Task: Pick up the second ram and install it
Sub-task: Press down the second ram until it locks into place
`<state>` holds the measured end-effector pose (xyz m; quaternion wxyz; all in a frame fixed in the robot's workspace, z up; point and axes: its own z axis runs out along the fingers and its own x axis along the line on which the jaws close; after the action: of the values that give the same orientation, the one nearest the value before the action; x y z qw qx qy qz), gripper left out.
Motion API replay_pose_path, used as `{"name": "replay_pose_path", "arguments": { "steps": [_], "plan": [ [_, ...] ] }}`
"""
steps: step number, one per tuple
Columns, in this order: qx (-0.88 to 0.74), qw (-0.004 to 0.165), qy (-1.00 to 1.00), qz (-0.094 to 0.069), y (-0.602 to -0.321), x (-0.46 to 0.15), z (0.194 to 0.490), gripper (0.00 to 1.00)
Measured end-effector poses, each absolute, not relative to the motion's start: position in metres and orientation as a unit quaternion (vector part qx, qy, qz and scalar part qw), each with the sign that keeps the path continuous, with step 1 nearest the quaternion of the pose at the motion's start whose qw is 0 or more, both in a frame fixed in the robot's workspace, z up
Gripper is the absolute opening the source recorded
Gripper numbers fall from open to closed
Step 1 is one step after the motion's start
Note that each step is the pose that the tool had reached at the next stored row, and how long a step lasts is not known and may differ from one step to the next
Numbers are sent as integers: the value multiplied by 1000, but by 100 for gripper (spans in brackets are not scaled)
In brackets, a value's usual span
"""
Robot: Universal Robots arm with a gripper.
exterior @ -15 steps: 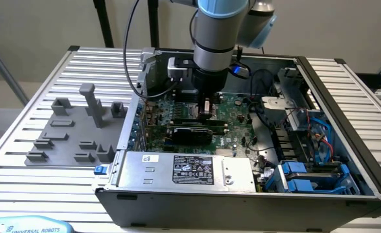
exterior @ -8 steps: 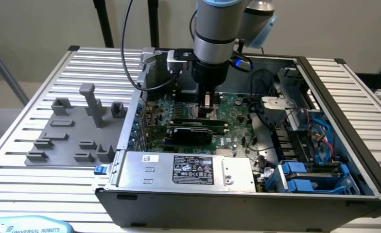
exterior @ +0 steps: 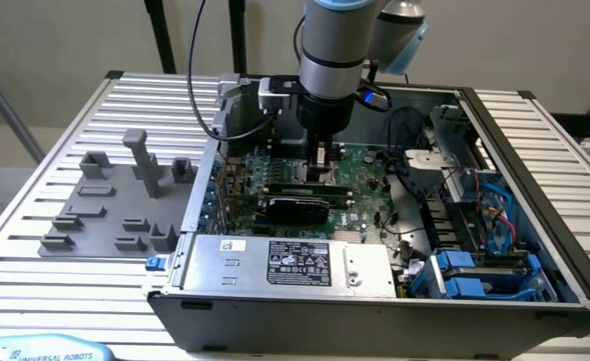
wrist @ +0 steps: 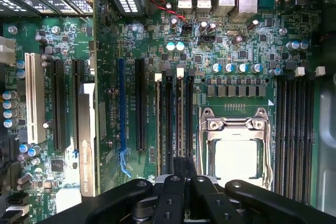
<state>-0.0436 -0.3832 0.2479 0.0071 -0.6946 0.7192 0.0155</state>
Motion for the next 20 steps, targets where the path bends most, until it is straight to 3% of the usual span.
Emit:
{"name": "replay_pose_path", "arguments": {
  "steps": [20],
  "plan": [
    [-695, 7, 719, 16, -382, -44, 233, 11]
  ]
}}
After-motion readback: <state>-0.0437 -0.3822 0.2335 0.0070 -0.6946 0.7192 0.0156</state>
